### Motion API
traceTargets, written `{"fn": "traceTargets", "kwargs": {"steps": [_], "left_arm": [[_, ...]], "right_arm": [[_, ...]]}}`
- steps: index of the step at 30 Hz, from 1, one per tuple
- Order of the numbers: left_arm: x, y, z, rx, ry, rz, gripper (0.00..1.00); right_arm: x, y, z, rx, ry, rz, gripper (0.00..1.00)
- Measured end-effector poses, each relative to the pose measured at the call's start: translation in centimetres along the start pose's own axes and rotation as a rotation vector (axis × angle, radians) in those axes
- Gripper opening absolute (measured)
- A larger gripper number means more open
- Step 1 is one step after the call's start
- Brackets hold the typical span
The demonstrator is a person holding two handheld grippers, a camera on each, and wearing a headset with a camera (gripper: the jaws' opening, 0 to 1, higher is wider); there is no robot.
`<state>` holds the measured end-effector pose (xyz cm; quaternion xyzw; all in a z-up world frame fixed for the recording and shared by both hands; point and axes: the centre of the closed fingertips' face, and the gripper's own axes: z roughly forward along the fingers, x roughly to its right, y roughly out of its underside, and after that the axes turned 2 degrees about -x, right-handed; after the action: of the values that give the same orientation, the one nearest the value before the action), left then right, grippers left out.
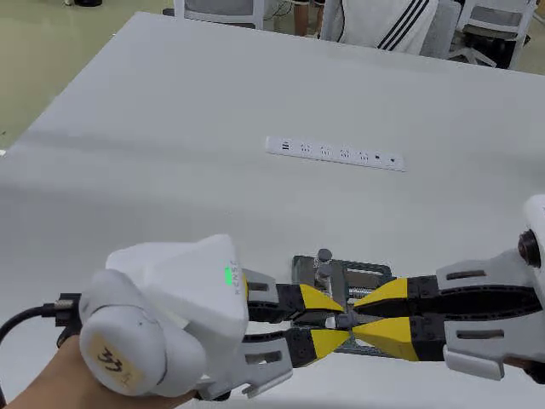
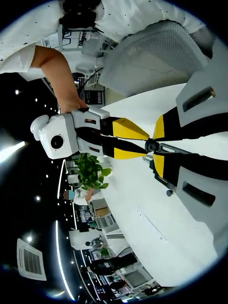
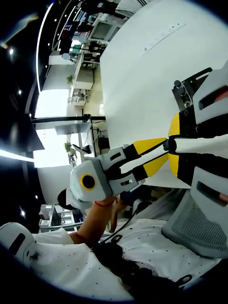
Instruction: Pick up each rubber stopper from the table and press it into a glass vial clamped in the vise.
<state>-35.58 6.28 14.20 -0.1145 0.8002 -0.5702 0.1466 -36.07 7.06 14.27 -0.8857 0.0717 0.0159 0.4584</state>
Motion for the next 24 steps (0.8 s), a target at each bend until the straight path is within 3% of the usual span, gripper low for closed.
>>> {"fn": "traceTargets", "kwargs": {"steps": [6,8,19,24], "left_arm": [[0.1,-0.1,0.0,-0.005,0.011,0.001,0.05],[0.1,-0.2,-0.1,0.003,0.015,-0.031,0.04],[-0.1,-1.4,-0.7,0.081,0.027,-0.164,0.04],[-0.6,-2.2,-1.3,0.162,0.035,-0.273,0.04]], "right_arm": [[-0.1,0.0,-0.1,0.001,-0.001,-0.004,0.06],[-0.2,-0.1,-0.1,0.004,-0.002,-0.006,0.06],[0.0,-1.7,-1.3,0.064,-0.005,0.023,0.08],[-0.3,-2.0,-1.7,0.069,-0.027,0.028,0.09]]}}
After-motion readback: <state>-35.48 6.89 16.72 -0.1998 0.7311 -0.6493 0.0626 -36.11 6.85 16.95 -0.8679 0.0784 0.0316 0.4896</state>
